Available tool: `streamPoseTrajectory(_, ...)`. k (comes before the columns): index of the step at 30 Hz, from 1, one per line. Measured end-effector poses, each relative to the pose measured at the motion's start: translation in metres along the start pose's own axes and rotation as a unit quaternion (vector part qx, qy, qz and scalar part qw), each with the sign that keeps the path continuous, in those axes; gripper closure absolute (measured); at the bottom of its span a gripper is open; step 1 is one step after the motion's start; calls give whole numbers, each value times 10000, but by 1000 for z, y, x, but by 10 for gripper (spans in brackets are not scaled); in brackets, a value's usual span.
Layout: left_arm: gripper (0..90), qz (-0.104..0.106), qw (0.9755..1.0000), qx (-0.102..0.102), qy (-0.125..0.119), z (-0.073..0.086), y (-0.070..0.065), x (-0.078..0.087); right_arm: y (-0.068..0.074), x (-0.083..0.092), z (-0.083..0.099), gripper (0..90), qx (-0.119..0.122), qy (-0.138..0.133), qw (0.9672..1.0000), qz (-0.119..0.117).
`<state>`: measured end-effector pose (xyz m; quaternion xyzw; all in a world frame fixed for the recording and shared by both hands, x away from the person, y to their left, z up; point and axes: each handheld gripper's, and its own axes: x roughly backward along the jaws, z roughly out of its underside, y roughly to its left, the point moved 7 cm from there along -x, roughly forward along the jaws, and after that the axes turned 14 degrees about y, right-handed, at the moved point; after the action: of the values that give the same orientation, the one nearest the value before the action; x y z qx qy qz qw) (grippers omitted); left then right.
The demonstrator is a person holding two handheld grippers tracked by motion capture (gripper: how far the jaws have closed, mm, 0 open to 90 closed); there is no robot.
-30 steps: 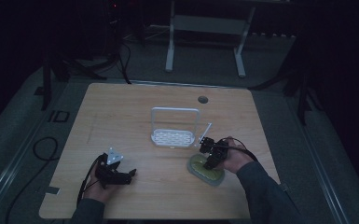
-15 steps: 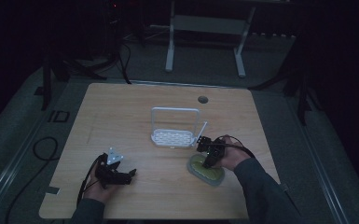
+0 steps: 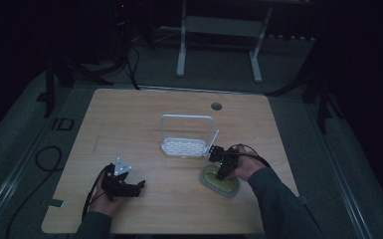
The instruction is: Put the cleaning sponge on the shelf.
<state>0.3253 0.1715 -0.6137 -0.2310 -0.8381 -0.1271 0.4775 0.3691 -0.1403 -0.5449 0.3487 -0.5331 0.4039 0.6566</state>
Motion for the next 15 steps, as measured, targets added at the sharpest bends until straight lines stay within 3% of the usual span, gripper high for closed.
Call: streamPoseTrajectory(15,87,3,10000,9,-3,0,0,0,-1,1,-2,702,195,233,9995,81)
